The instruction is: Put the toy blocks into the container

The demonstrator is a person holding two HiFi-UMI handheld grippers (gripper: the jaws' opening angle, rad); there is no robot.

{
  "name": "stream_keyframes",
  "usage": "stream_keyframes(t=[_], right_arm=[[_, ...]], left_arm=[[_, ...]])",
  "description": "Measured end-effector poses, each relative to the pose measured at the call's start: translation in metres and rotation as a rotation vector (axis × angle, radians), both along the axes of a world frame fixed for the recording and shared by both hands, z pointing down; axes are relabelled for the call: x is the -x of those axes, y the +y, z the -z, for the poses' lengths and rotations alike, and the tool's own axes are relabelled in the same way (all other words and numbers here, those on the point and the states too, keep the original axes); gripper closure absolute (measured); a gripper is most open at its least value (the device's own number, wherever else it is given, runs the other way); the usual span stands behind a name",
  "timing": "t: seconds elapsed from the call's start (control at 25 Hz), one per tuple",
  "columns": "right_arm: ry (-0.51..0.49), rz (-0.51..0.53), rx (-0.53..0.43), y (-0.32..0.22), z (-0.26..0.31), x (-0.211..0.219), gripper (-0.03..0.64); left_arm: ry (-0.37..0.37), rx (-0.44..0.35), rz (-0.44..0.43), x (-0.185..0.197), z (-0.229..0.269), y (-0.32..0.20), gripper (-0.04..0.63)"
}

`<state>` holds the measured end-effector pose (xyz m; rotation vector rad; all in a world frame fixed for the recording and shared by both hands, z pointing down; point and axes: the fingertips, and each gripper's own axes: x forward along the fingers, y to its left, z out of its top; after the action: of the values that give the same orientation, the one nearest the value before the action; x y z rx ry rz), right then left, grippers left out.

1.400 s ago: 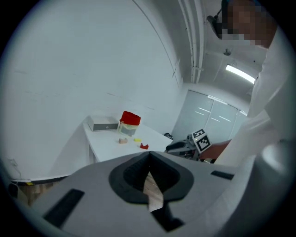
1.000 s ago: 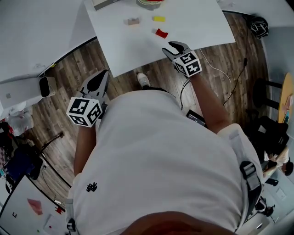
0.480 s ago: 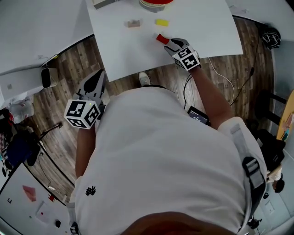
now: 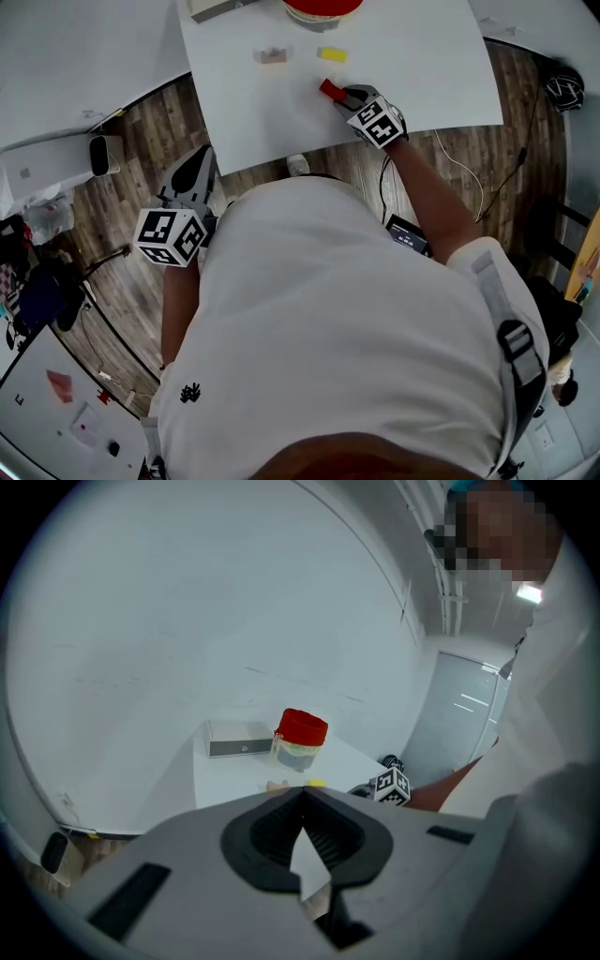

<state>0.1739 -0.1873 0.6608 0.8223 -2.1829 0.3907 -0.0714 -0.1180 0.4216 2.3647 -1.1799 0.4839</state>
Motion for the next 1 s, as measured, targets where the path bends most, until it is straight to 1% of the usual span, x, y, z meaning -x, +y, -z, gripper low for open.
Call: stream_keyframes(t=[0.2, 0.44, 0.72, 1.0], right_arm=[[-0.028, -0.007, 0.002, 0.003, 0.004, 0.0, 0.476], [-0.045, -0.021, -0.015, -0.004, 0.028, -0.009, 0.477], [-0.099, -0.004, -0.085, -0.026, 0.112, -0.015, 0.477], [-0.123, 0.0, -0.168, -0.093, 0.189, -0.025, 0.477]], left_arm=[[-0.01, -0.012, -0.024, -0.008, 0.004, -0.009, 0.589], [-0.01, -0.021, -0.047, -0.019, 0.004, -0.018, 0.589], [-0.006, -0.022, -0.053, -0.025, 0.002, -0.02, 0.589], [-0.002, -0.025, -0.03, -0.023, 0.004, -0.026, 0.589]])
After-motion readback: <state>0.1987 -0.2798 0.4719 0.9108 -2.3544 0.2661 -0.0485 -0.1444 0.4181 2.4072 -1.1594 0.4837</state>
